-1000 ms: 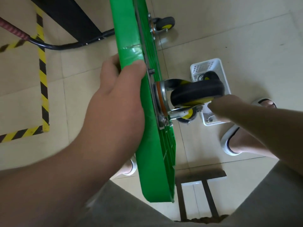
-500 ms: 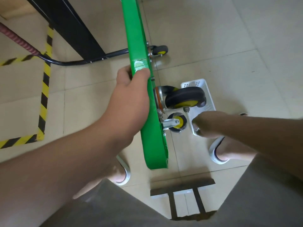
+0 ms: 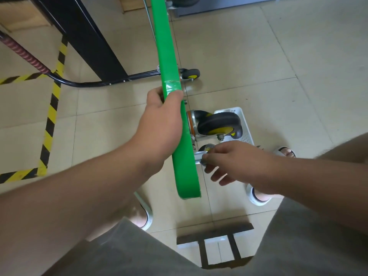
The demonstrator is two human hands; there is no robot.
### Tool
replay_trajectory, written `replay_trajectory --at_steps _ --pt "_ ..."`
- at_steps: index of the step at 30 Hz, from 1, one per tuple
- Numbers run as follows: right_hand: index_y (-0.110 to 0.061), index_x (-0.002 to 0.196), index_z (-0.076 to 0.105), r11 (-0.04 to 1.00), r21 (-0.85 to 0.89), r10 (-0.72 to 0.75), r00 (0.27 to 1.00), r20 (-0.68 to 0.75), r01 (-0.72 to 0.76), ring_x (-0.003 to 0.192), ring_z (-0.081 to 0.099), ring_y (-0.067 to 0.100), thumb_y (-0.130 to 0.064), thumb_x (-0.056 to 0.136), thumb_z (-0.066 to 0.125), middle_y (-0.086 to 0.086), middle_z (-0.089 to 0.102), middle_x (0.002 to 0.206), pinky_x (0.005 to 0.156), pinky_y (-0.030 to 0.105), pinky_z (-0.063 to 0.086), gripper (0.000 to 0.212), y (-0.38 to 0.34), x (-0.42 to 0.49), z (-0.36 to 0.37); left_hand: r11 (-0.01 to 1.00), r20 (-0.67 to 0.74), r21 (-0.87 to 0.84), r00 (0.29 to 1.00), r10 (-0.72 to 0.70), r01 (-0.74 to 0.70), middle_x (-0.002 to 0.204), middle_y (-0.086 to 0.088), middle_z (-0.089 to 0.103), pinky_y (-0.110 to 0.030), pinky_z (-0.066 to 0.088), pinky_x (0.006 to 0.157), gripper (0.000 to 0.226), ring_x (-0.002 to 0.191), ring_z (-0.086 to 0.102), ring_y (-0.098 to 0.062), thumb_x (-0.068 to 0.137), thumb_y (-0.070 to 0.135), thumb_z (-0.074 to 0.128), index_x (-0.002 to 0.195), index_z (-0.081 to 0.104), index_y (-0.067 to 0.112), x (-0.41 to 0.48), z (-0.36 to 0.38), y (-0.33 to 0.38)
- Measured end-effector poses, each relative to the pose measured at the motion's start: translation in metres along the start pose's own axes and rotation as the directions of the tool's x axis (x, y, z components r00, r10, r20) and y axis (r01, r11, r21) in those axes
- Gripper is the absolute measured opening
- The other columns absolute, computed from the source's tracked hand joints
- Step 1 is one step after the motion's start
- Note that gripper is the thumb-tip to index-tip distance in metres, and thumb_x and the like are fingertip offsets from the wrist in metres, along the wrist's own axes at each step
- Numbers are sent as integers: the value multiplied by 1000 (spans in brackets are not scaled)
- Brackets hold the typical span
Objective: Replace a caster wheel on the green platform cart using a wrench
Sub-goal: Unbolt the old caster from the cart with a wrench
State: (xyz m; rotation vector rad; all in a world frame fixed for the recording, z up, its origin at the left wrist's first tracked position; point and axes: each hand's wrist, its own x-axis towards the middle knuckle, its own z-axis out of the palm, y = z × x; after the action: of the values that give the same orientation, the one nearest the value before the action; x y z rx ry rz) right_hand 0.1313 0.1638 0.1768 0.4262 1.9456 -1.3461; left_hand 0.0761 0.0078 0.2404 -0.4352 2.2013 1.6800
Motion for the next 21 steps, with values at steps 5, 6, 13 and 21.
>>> replay_trajectory --at_steps 5,6,13,21 --pt "-19 109 71 968 250 14 999 -37 -4 80 72 21 -43 100 60 5 75 100 74 34 62 28 -5 -4 17 1000 8 -21 1000 -11 11 109 -2 66 -31 53 63 25 89 67 -20 106 42 45 130 51 36 0 1 -2" --pt "-19 110 71 959 282 27 999 -37 -15 79 71 20 -45 99 61 5 75 100 73 33 61 30 -5 -2 20 1000 9 -22 1000 -15 15 110 -2 66 -32 54 63 25 91 68 -21 106 42 44 130 50 37 0 1 -2" --pt "-17 110 73 913 409 24 998 -61 3 77 70 18 -47 96 65 7 76 102 67 31 54 34 -3 13 32 999 2 -16 1000 -31 31 112 -4 68 -45 64 77 25 99 71 -28 105 44 44 129 49 39 3 2 -3" --pt "-16 97 75 921 382 -16 985 -172 82 62 67 9 -38 97 65 1 77 92 66 31 52 24 -4 8 34 1000 8 -9 1000 -26 26 112 -5 67 -36 61 65 23 98 71 -28 106 42 42 128 50 40 3 2 -3"
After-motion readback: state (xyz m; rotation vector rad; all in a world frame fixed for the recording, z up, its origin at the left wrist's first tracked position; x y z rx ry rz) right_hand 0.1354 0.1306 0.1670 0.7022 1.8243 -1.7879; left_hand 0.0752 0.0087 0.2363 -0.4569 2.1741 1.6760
